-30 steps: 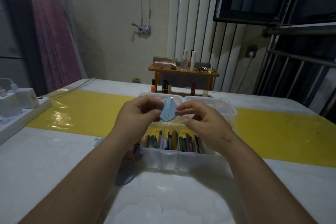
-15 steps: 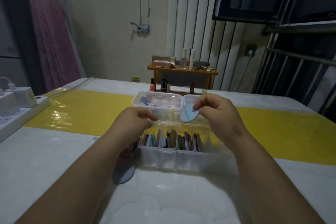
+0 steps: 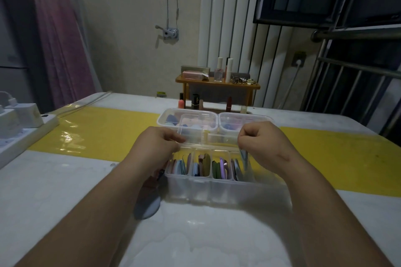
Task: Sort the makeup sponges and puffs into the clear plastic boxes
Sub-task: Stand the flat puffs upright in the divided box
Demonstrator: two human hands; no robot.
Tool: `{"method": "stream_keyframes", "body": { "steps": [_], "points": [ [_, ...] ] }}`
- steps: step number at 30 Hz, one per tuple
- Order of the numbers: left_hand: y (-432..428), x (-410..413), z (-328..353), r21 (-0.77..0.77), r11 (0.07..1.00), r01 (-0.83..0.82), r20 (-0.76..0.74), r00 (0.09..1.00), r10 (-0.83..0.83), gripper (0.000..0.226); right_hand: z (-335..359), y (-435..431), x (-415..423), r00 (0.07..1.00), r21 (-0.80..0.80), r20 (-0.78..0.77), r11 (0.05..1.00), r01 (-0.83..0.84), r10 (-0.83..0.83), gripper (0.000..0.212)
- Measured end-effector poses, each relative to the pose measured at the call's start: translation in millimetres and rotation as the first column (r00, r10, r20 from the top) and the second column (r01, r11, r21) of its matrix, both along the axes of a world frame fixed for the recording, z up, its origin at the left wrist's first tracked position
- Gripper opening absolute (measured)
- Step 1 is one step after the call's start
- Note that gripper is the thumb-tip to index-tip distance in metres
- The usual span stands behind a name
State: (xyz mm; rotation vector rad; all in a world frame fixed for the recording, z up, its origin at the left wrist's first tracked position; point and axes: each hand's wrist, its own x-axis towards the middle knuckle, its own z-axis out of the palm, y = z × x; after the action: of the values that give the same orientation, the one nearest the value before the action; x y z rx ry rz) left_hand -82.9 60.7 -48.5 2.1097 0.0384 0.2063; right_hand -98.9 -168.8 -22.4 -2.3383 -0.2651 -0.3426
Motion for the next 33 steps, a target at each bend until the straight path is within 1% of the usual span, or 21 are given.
{"method": "stream_keyframes", "body": {
  "steps": [5,11,14,17,21,24,26,29,33],
  "points": [
    [2,-1,1,-0.015,0.999,-0.044,0.002,0.999,0.044,0.02,-3,2,1,0.997,-0.025,-0.073,1.0,-0.001,-0.001,0.025],
    [2,-1,3,-0.009,0.999,-0.052,-0.001,0.999,0.052,0.02,-3,7,-1,0.988,-0.057,-0.153,0.998,-0.037,0.028,0.024],
    [4,-2,4,-0.01,0.999,-0.048,-0.001,0.999,0.048,0.022,-3,7,-2,0.986,-0.087,-0.166,0.995,-0.039,0.024,0.02],
    [6,-1,4,-0.006,0.999,-0.052,-0.001,0.999,0.052,0.027,-2,8,-4,0.984,-0.124,-0.179,0.992,-0.04,0.017,0.021],
    [5,-1,4,-0.01,0.999,-0.052,-0.002,0.999,0.052,0.025,0,10,-5,0.985,-0.146,-0.173,0.989,-0.033,0.007,0.021],
    [5,-1,4,-0.013,0.999,-0.052,0.001,0.999,0.052,0.025,-1,11,-5,0.978,-0.184,-0.21,0.982,-0.048,0.008,0.022],
    [5,0,4,-0.019,0.998,-0.052,0.003,0.999,0.052,0.023,-1,13,-6,0.975,-0.202,-0.224,0.978,-0.048,0.002,0.018],
    [5,-1,4,-0.025,0.998,-0.056,-0.01,0.998,0.056,0.019,0,14,-7,0.976,-0.198,-0.216,0.98,-0.026,-0.018,0.013],
    [6,0,3,-0.012,0.999,-0.041,-0.007,0.999,0.041,0.023,2,12,-8,0.981,-0.226,-0.187,0.974,0.015,-0.059,0.012]
  ]
}}
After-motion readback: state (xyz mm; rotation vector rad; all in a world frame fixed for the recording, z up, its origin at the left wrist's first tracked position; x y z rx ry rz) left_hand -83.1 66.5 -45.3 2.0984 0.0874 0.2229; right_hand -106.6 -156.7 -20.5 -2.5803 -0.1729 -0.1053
